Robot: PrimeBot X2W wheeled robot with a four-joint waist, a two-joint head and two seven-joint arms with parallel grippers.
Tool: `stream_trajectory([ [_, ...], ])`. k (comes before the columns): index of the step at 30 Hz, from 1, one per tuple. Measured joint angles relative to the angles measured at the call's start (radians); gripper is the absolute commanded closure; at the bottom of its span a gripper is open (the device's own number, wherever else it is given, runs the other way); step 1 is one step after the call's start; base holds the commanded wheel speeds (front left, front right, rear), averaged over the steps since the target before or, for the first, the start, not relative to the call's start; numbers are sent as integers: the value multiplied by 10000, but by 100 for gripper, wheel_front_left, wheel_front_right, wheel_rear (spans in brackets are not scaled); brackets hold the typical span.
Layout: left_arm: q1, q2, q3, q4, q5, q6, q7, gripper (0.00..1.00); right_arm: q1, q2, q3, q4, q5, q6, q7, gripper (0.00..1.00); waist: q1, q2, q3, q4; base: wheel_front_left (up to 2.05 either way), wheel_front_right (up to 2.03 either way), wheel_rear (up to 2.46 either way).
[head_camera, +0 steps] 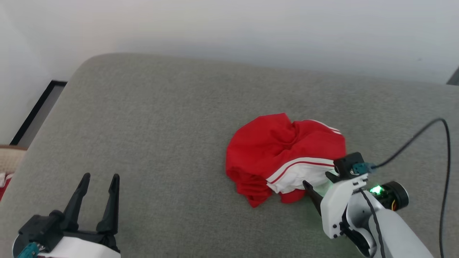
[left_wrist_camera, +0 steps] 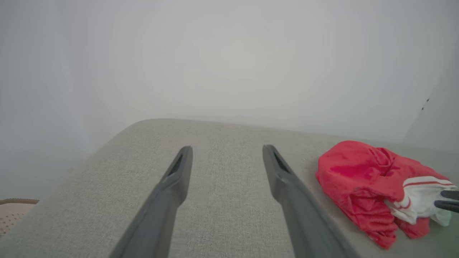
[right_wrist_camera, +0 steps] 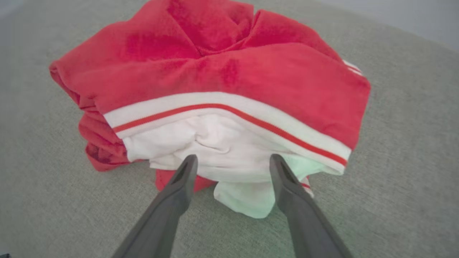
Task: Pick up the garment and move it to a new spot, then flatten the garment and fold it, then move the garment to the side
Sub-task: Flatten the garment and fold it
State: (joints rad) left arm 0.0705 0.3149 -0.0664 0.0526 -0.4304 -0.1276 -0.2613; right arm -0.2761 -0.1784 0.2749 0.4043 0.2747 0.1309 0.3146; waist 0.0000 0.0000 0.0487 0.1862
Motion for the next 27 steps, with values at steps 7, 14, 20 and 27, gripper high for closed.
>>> stream_trajectory([
  [7,-333,-50,-211,100,-107,0,0,0,-666,-6,77,798,-217,2,984,0,0,0,385,427,0,0,0],
  [14,-469,-182,-178,178,-240,-2,0,0,-1097,102,148,1210,-416,2,1208,100,0,0,587,555,0,0,0],
  [20,-440,-171,69,161,-313,0,0,0,-1151,-38,157,619,-117,2,1521,100,0,0,543,339,0,0,0],
  [27,-254,-146,267,63,-355,0,0,0,-825,-596,-138,-1103,140,2,2416,100,0,0,453,-69,0,0,0],
])
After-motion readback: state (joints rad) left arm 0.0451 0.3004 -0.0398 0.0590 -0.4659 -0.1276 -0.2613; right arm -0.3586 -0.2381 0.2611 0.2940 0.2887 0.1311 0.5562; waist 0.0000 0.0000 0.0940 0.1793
